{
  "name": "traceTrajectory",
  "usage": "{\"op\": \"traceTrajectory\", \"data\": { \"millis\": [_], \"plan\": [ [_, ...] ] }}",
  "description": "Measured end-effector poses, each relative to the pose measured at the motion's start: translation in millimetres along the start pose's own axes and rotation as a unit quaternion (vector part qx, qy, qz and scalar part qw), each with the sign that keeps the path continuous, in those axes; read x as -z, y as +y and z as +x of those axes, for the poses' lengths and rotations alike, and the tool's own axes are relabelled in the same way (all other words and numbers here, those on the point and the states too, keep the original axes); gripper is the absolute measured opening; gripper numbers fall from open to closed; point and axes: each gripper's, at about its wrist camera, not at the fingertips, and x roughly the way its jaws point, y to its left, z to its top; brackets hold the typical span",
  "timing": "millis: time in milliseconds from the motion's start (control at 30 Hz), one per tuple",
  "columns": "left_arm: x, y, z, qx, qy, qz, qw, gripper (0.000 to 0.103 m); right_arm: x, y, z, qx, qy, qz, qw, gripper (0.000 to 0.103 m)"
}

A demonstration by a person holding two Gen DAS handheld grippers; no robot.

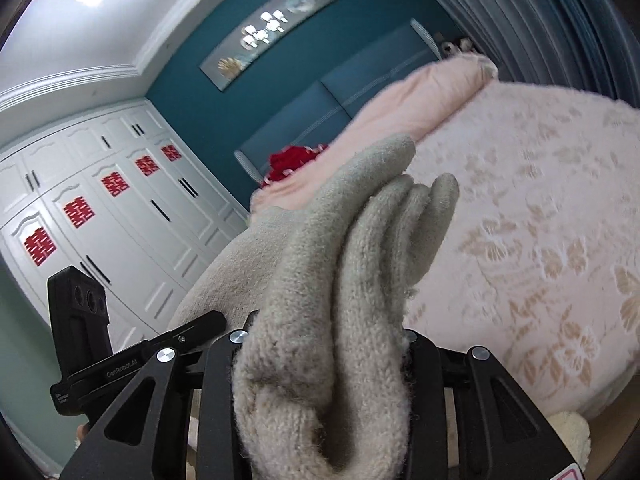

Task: Fold small clothes
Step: 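Lift the folded sweater up off the bed with both grippers, then lower the folded sweater back onto the bed with both grippers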

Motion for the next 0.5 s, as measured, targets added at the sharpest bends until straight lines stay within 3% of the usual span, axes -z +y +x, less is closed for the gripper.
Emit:
{"op": "traceTrajectory", "data": {
  "millis": [133, 267, 367, 500],
  "plan": [
    [-36.1, -11.4, -74.1, 0.013, -0.098, 0.035, 0.9945, 0.041, -30.6, 66.4, -31.3, -0.045, -0.075, -0.067, 0.994, 0.033],
    [-62.7, -14.5, -146.5, 0.017, -0.188, 0.069, 0.9797, 0.042, -52.4, 121.8, -49.2, -0.094, -0.13, -0.122, 0.979, 0.033],
    [-75.4, -10.1, -190.2, 0.01, -0.244, 0.088, 0.9657, 0.044, -62.2, 154.3, -48.3, -0.129, -0.15, -0.144, 0.969, 0.034],
    [-83.2, 12.5, -225.7, -0.007, -0.293, 0.095, 0.9514, 0.047, -62.7, 182.9, -25.9, -0.161, -0.144, -0.153, 0.964, 0.034]
  ]
}}
